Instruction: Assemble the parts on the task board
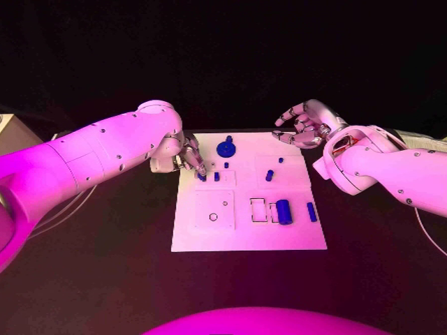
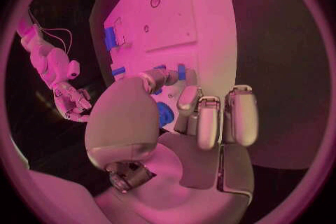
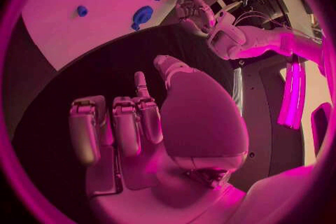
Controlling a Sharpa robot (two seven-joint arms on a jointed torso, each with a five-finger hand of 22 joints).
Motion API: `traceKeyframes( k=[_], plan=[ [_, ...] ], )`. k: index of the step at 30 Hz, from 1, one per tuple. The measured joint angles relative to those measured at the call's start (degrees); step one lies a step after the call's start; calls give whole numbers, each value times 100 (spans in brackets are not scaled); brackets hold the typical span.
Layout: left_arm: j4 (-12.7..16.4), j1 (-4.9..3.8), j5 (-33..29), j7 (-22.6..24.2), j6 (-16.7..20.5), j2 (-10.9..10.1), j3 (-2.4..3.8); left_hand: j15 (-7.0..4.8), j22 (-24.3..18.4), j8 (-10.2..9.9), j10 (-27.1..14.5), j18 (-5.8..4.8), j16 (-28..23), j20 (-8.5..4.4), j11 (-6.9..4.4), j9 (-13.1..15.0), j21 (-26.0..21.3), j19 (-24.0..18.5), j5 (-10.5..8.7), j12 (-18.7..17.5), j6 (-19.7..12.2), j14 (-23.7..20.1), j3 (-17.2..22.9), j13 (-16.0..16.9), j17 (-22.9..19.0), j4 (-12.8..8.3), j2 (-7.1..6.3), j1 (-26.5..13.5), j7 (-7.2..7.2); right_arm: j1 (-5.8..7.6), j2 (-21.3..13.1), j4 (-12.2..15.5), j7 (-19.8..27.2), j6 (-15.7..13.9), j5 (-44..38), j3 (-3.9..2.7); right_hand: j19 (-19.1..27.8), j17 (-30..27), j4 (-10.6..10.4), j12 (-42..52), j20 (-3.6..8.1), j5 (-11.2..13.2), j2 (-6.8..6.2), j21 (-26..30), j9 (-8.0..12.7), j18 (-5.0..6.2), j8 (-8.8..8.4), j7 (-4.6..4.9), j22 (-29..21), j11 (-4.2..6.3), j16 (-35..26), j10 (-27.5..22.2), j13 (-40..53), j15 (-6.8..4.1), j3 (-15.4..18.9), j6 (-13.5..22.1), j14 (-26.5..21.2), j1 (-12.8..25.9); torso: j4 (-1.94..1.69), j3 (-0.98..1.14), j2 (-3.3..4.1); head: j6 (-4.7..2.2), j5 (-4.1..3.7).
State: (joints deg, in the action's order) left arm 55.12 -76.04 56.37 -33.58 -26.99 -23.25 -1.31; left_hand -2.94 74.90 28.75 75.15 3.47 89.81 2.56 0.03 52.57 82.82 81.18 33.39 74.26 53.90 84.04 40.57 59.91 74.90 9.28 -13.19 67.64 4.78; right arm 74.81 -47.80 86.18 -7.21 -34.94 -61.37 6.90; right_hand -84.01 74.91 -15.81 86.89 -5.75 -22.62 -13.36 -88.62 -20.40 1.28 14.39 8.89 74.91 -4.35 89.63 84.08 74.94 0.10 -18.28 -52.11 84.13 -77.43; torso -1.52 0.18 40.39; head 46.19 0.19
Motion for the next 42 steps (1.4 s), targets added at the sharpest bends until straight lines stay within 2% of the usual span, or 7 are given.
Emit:
traceKeyframes(
  k=[20,42],
  plan=[
    [-18,2,54,2,-5,37,-10,1,0,-12,9,0,0,0,10,-4,0,0,35,-3,22,1,0,-16,0,0,0,0,-18,0,1,1,2,1,-1,0,0,0,0,0,0,0,0,0,0,0,0,0,-1,0,0,0,-1,0,0,0,0,0,8,5,4,-1,-4],
    [14,2,254,16,-8,76,-40,2,0,-12,12,0,0,0,13,1,0,0,32,-4,55,1,0,-15,0,0,0,0,-31,0,0,14,4,1,-2,0,0,0,0,0,0,0,0,0,2,0,0,0,3,0,0,0,-3,0,0,0,0,0,3,8,0,37,-17]
  ],
)
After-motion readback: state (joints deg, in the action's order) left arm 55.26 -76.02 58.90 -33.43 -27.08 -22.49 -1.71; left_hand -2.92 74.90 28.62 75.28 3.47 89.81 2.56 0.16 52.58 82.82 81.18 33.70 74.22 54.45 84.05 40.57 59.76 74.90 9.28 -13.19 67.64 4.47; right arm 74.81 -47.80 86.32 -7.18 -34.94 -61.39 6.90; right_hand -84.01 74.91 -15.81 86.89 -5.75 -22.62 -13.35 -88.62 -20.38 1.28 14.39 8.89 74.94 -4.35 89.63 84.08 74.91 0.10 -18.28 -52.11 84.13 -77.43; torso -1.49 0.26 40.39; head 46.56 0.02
